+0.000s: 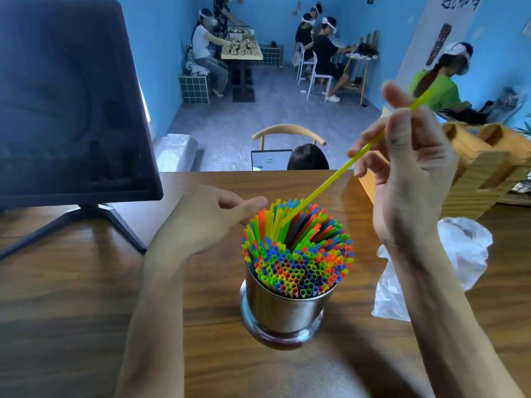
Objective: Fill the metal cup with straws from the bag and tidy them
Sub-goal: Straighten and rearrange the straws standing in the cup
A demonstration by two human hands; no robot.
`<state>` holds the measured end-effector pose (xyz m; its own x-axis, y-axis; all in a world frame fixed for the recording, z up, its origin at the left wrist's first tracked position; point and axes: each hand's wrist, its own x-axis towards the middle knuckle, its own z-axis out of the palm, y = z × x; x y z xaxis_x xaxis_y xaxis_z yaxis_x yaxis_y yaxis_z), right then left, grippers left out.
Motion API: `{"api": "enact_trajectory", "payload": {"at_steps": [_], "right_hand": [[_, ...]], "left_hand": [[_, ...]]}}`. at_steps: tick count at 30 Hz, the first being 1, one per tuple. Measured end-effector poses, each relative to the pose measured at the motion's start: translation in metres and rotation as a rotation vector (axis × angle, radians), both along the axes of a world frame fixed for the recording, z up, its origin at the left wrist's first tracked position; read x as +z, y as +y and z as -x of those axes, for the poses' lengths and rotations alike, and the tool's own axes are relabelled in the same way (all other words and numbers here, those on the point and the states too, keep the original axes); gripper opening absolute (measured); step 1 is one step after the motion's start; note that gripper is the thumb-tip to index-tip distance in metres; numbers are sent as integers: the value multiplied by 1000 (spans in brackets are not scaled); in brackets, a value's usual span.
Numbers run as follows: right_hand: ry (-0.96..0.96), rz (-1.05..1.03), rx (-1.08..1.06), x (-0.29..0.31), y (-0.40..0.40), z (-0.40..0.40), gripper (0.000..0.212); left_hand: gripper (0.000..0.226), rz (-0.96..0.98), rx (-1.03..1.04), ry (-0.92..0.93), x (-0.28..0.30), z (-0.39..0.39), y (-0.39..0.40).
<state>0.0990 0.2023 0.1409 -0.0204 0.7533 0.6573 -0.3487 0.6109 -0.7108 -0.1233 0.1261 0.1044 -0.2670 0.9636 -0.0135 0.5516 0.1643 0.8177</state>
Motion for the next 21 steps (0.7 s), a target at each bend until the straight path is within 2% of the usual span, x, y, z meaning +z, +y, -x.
{"api": "enact_trajectory", "payload": {"at_steps": [2,6,7,10,12,14,17,21], "right_hand": [[-126,-45,-3,-6,1,1,30],[-475,-146,100,-19,-5,5,49],[-550,-147,104,-22,-8,5,46],[-839,-175,45,-29,-10,3,17],[-981,-151,68,-31,-10,1,16],[-1063,-102,95,-29,-10,-1,25],[-1121,-72,122,-24,-9,-2,25],[-1073,-37,185,-19,-8,-2,27]], "left_hand": [[21,-19,-9,-18,0,-1,1],[8,-75,-1,-52,-1,-4,4],[8,-86,-11,-48,0,-4,4],[9,-150,-32,-22,3,-6,1],[7,-226,-22,-24,6,-6,-1],[5,-304,-17,-31,11,-7,-3],[10,-440,-36,-25,15,-11,-6],[7,-641,-65,-74,23,-18,-9]]}}
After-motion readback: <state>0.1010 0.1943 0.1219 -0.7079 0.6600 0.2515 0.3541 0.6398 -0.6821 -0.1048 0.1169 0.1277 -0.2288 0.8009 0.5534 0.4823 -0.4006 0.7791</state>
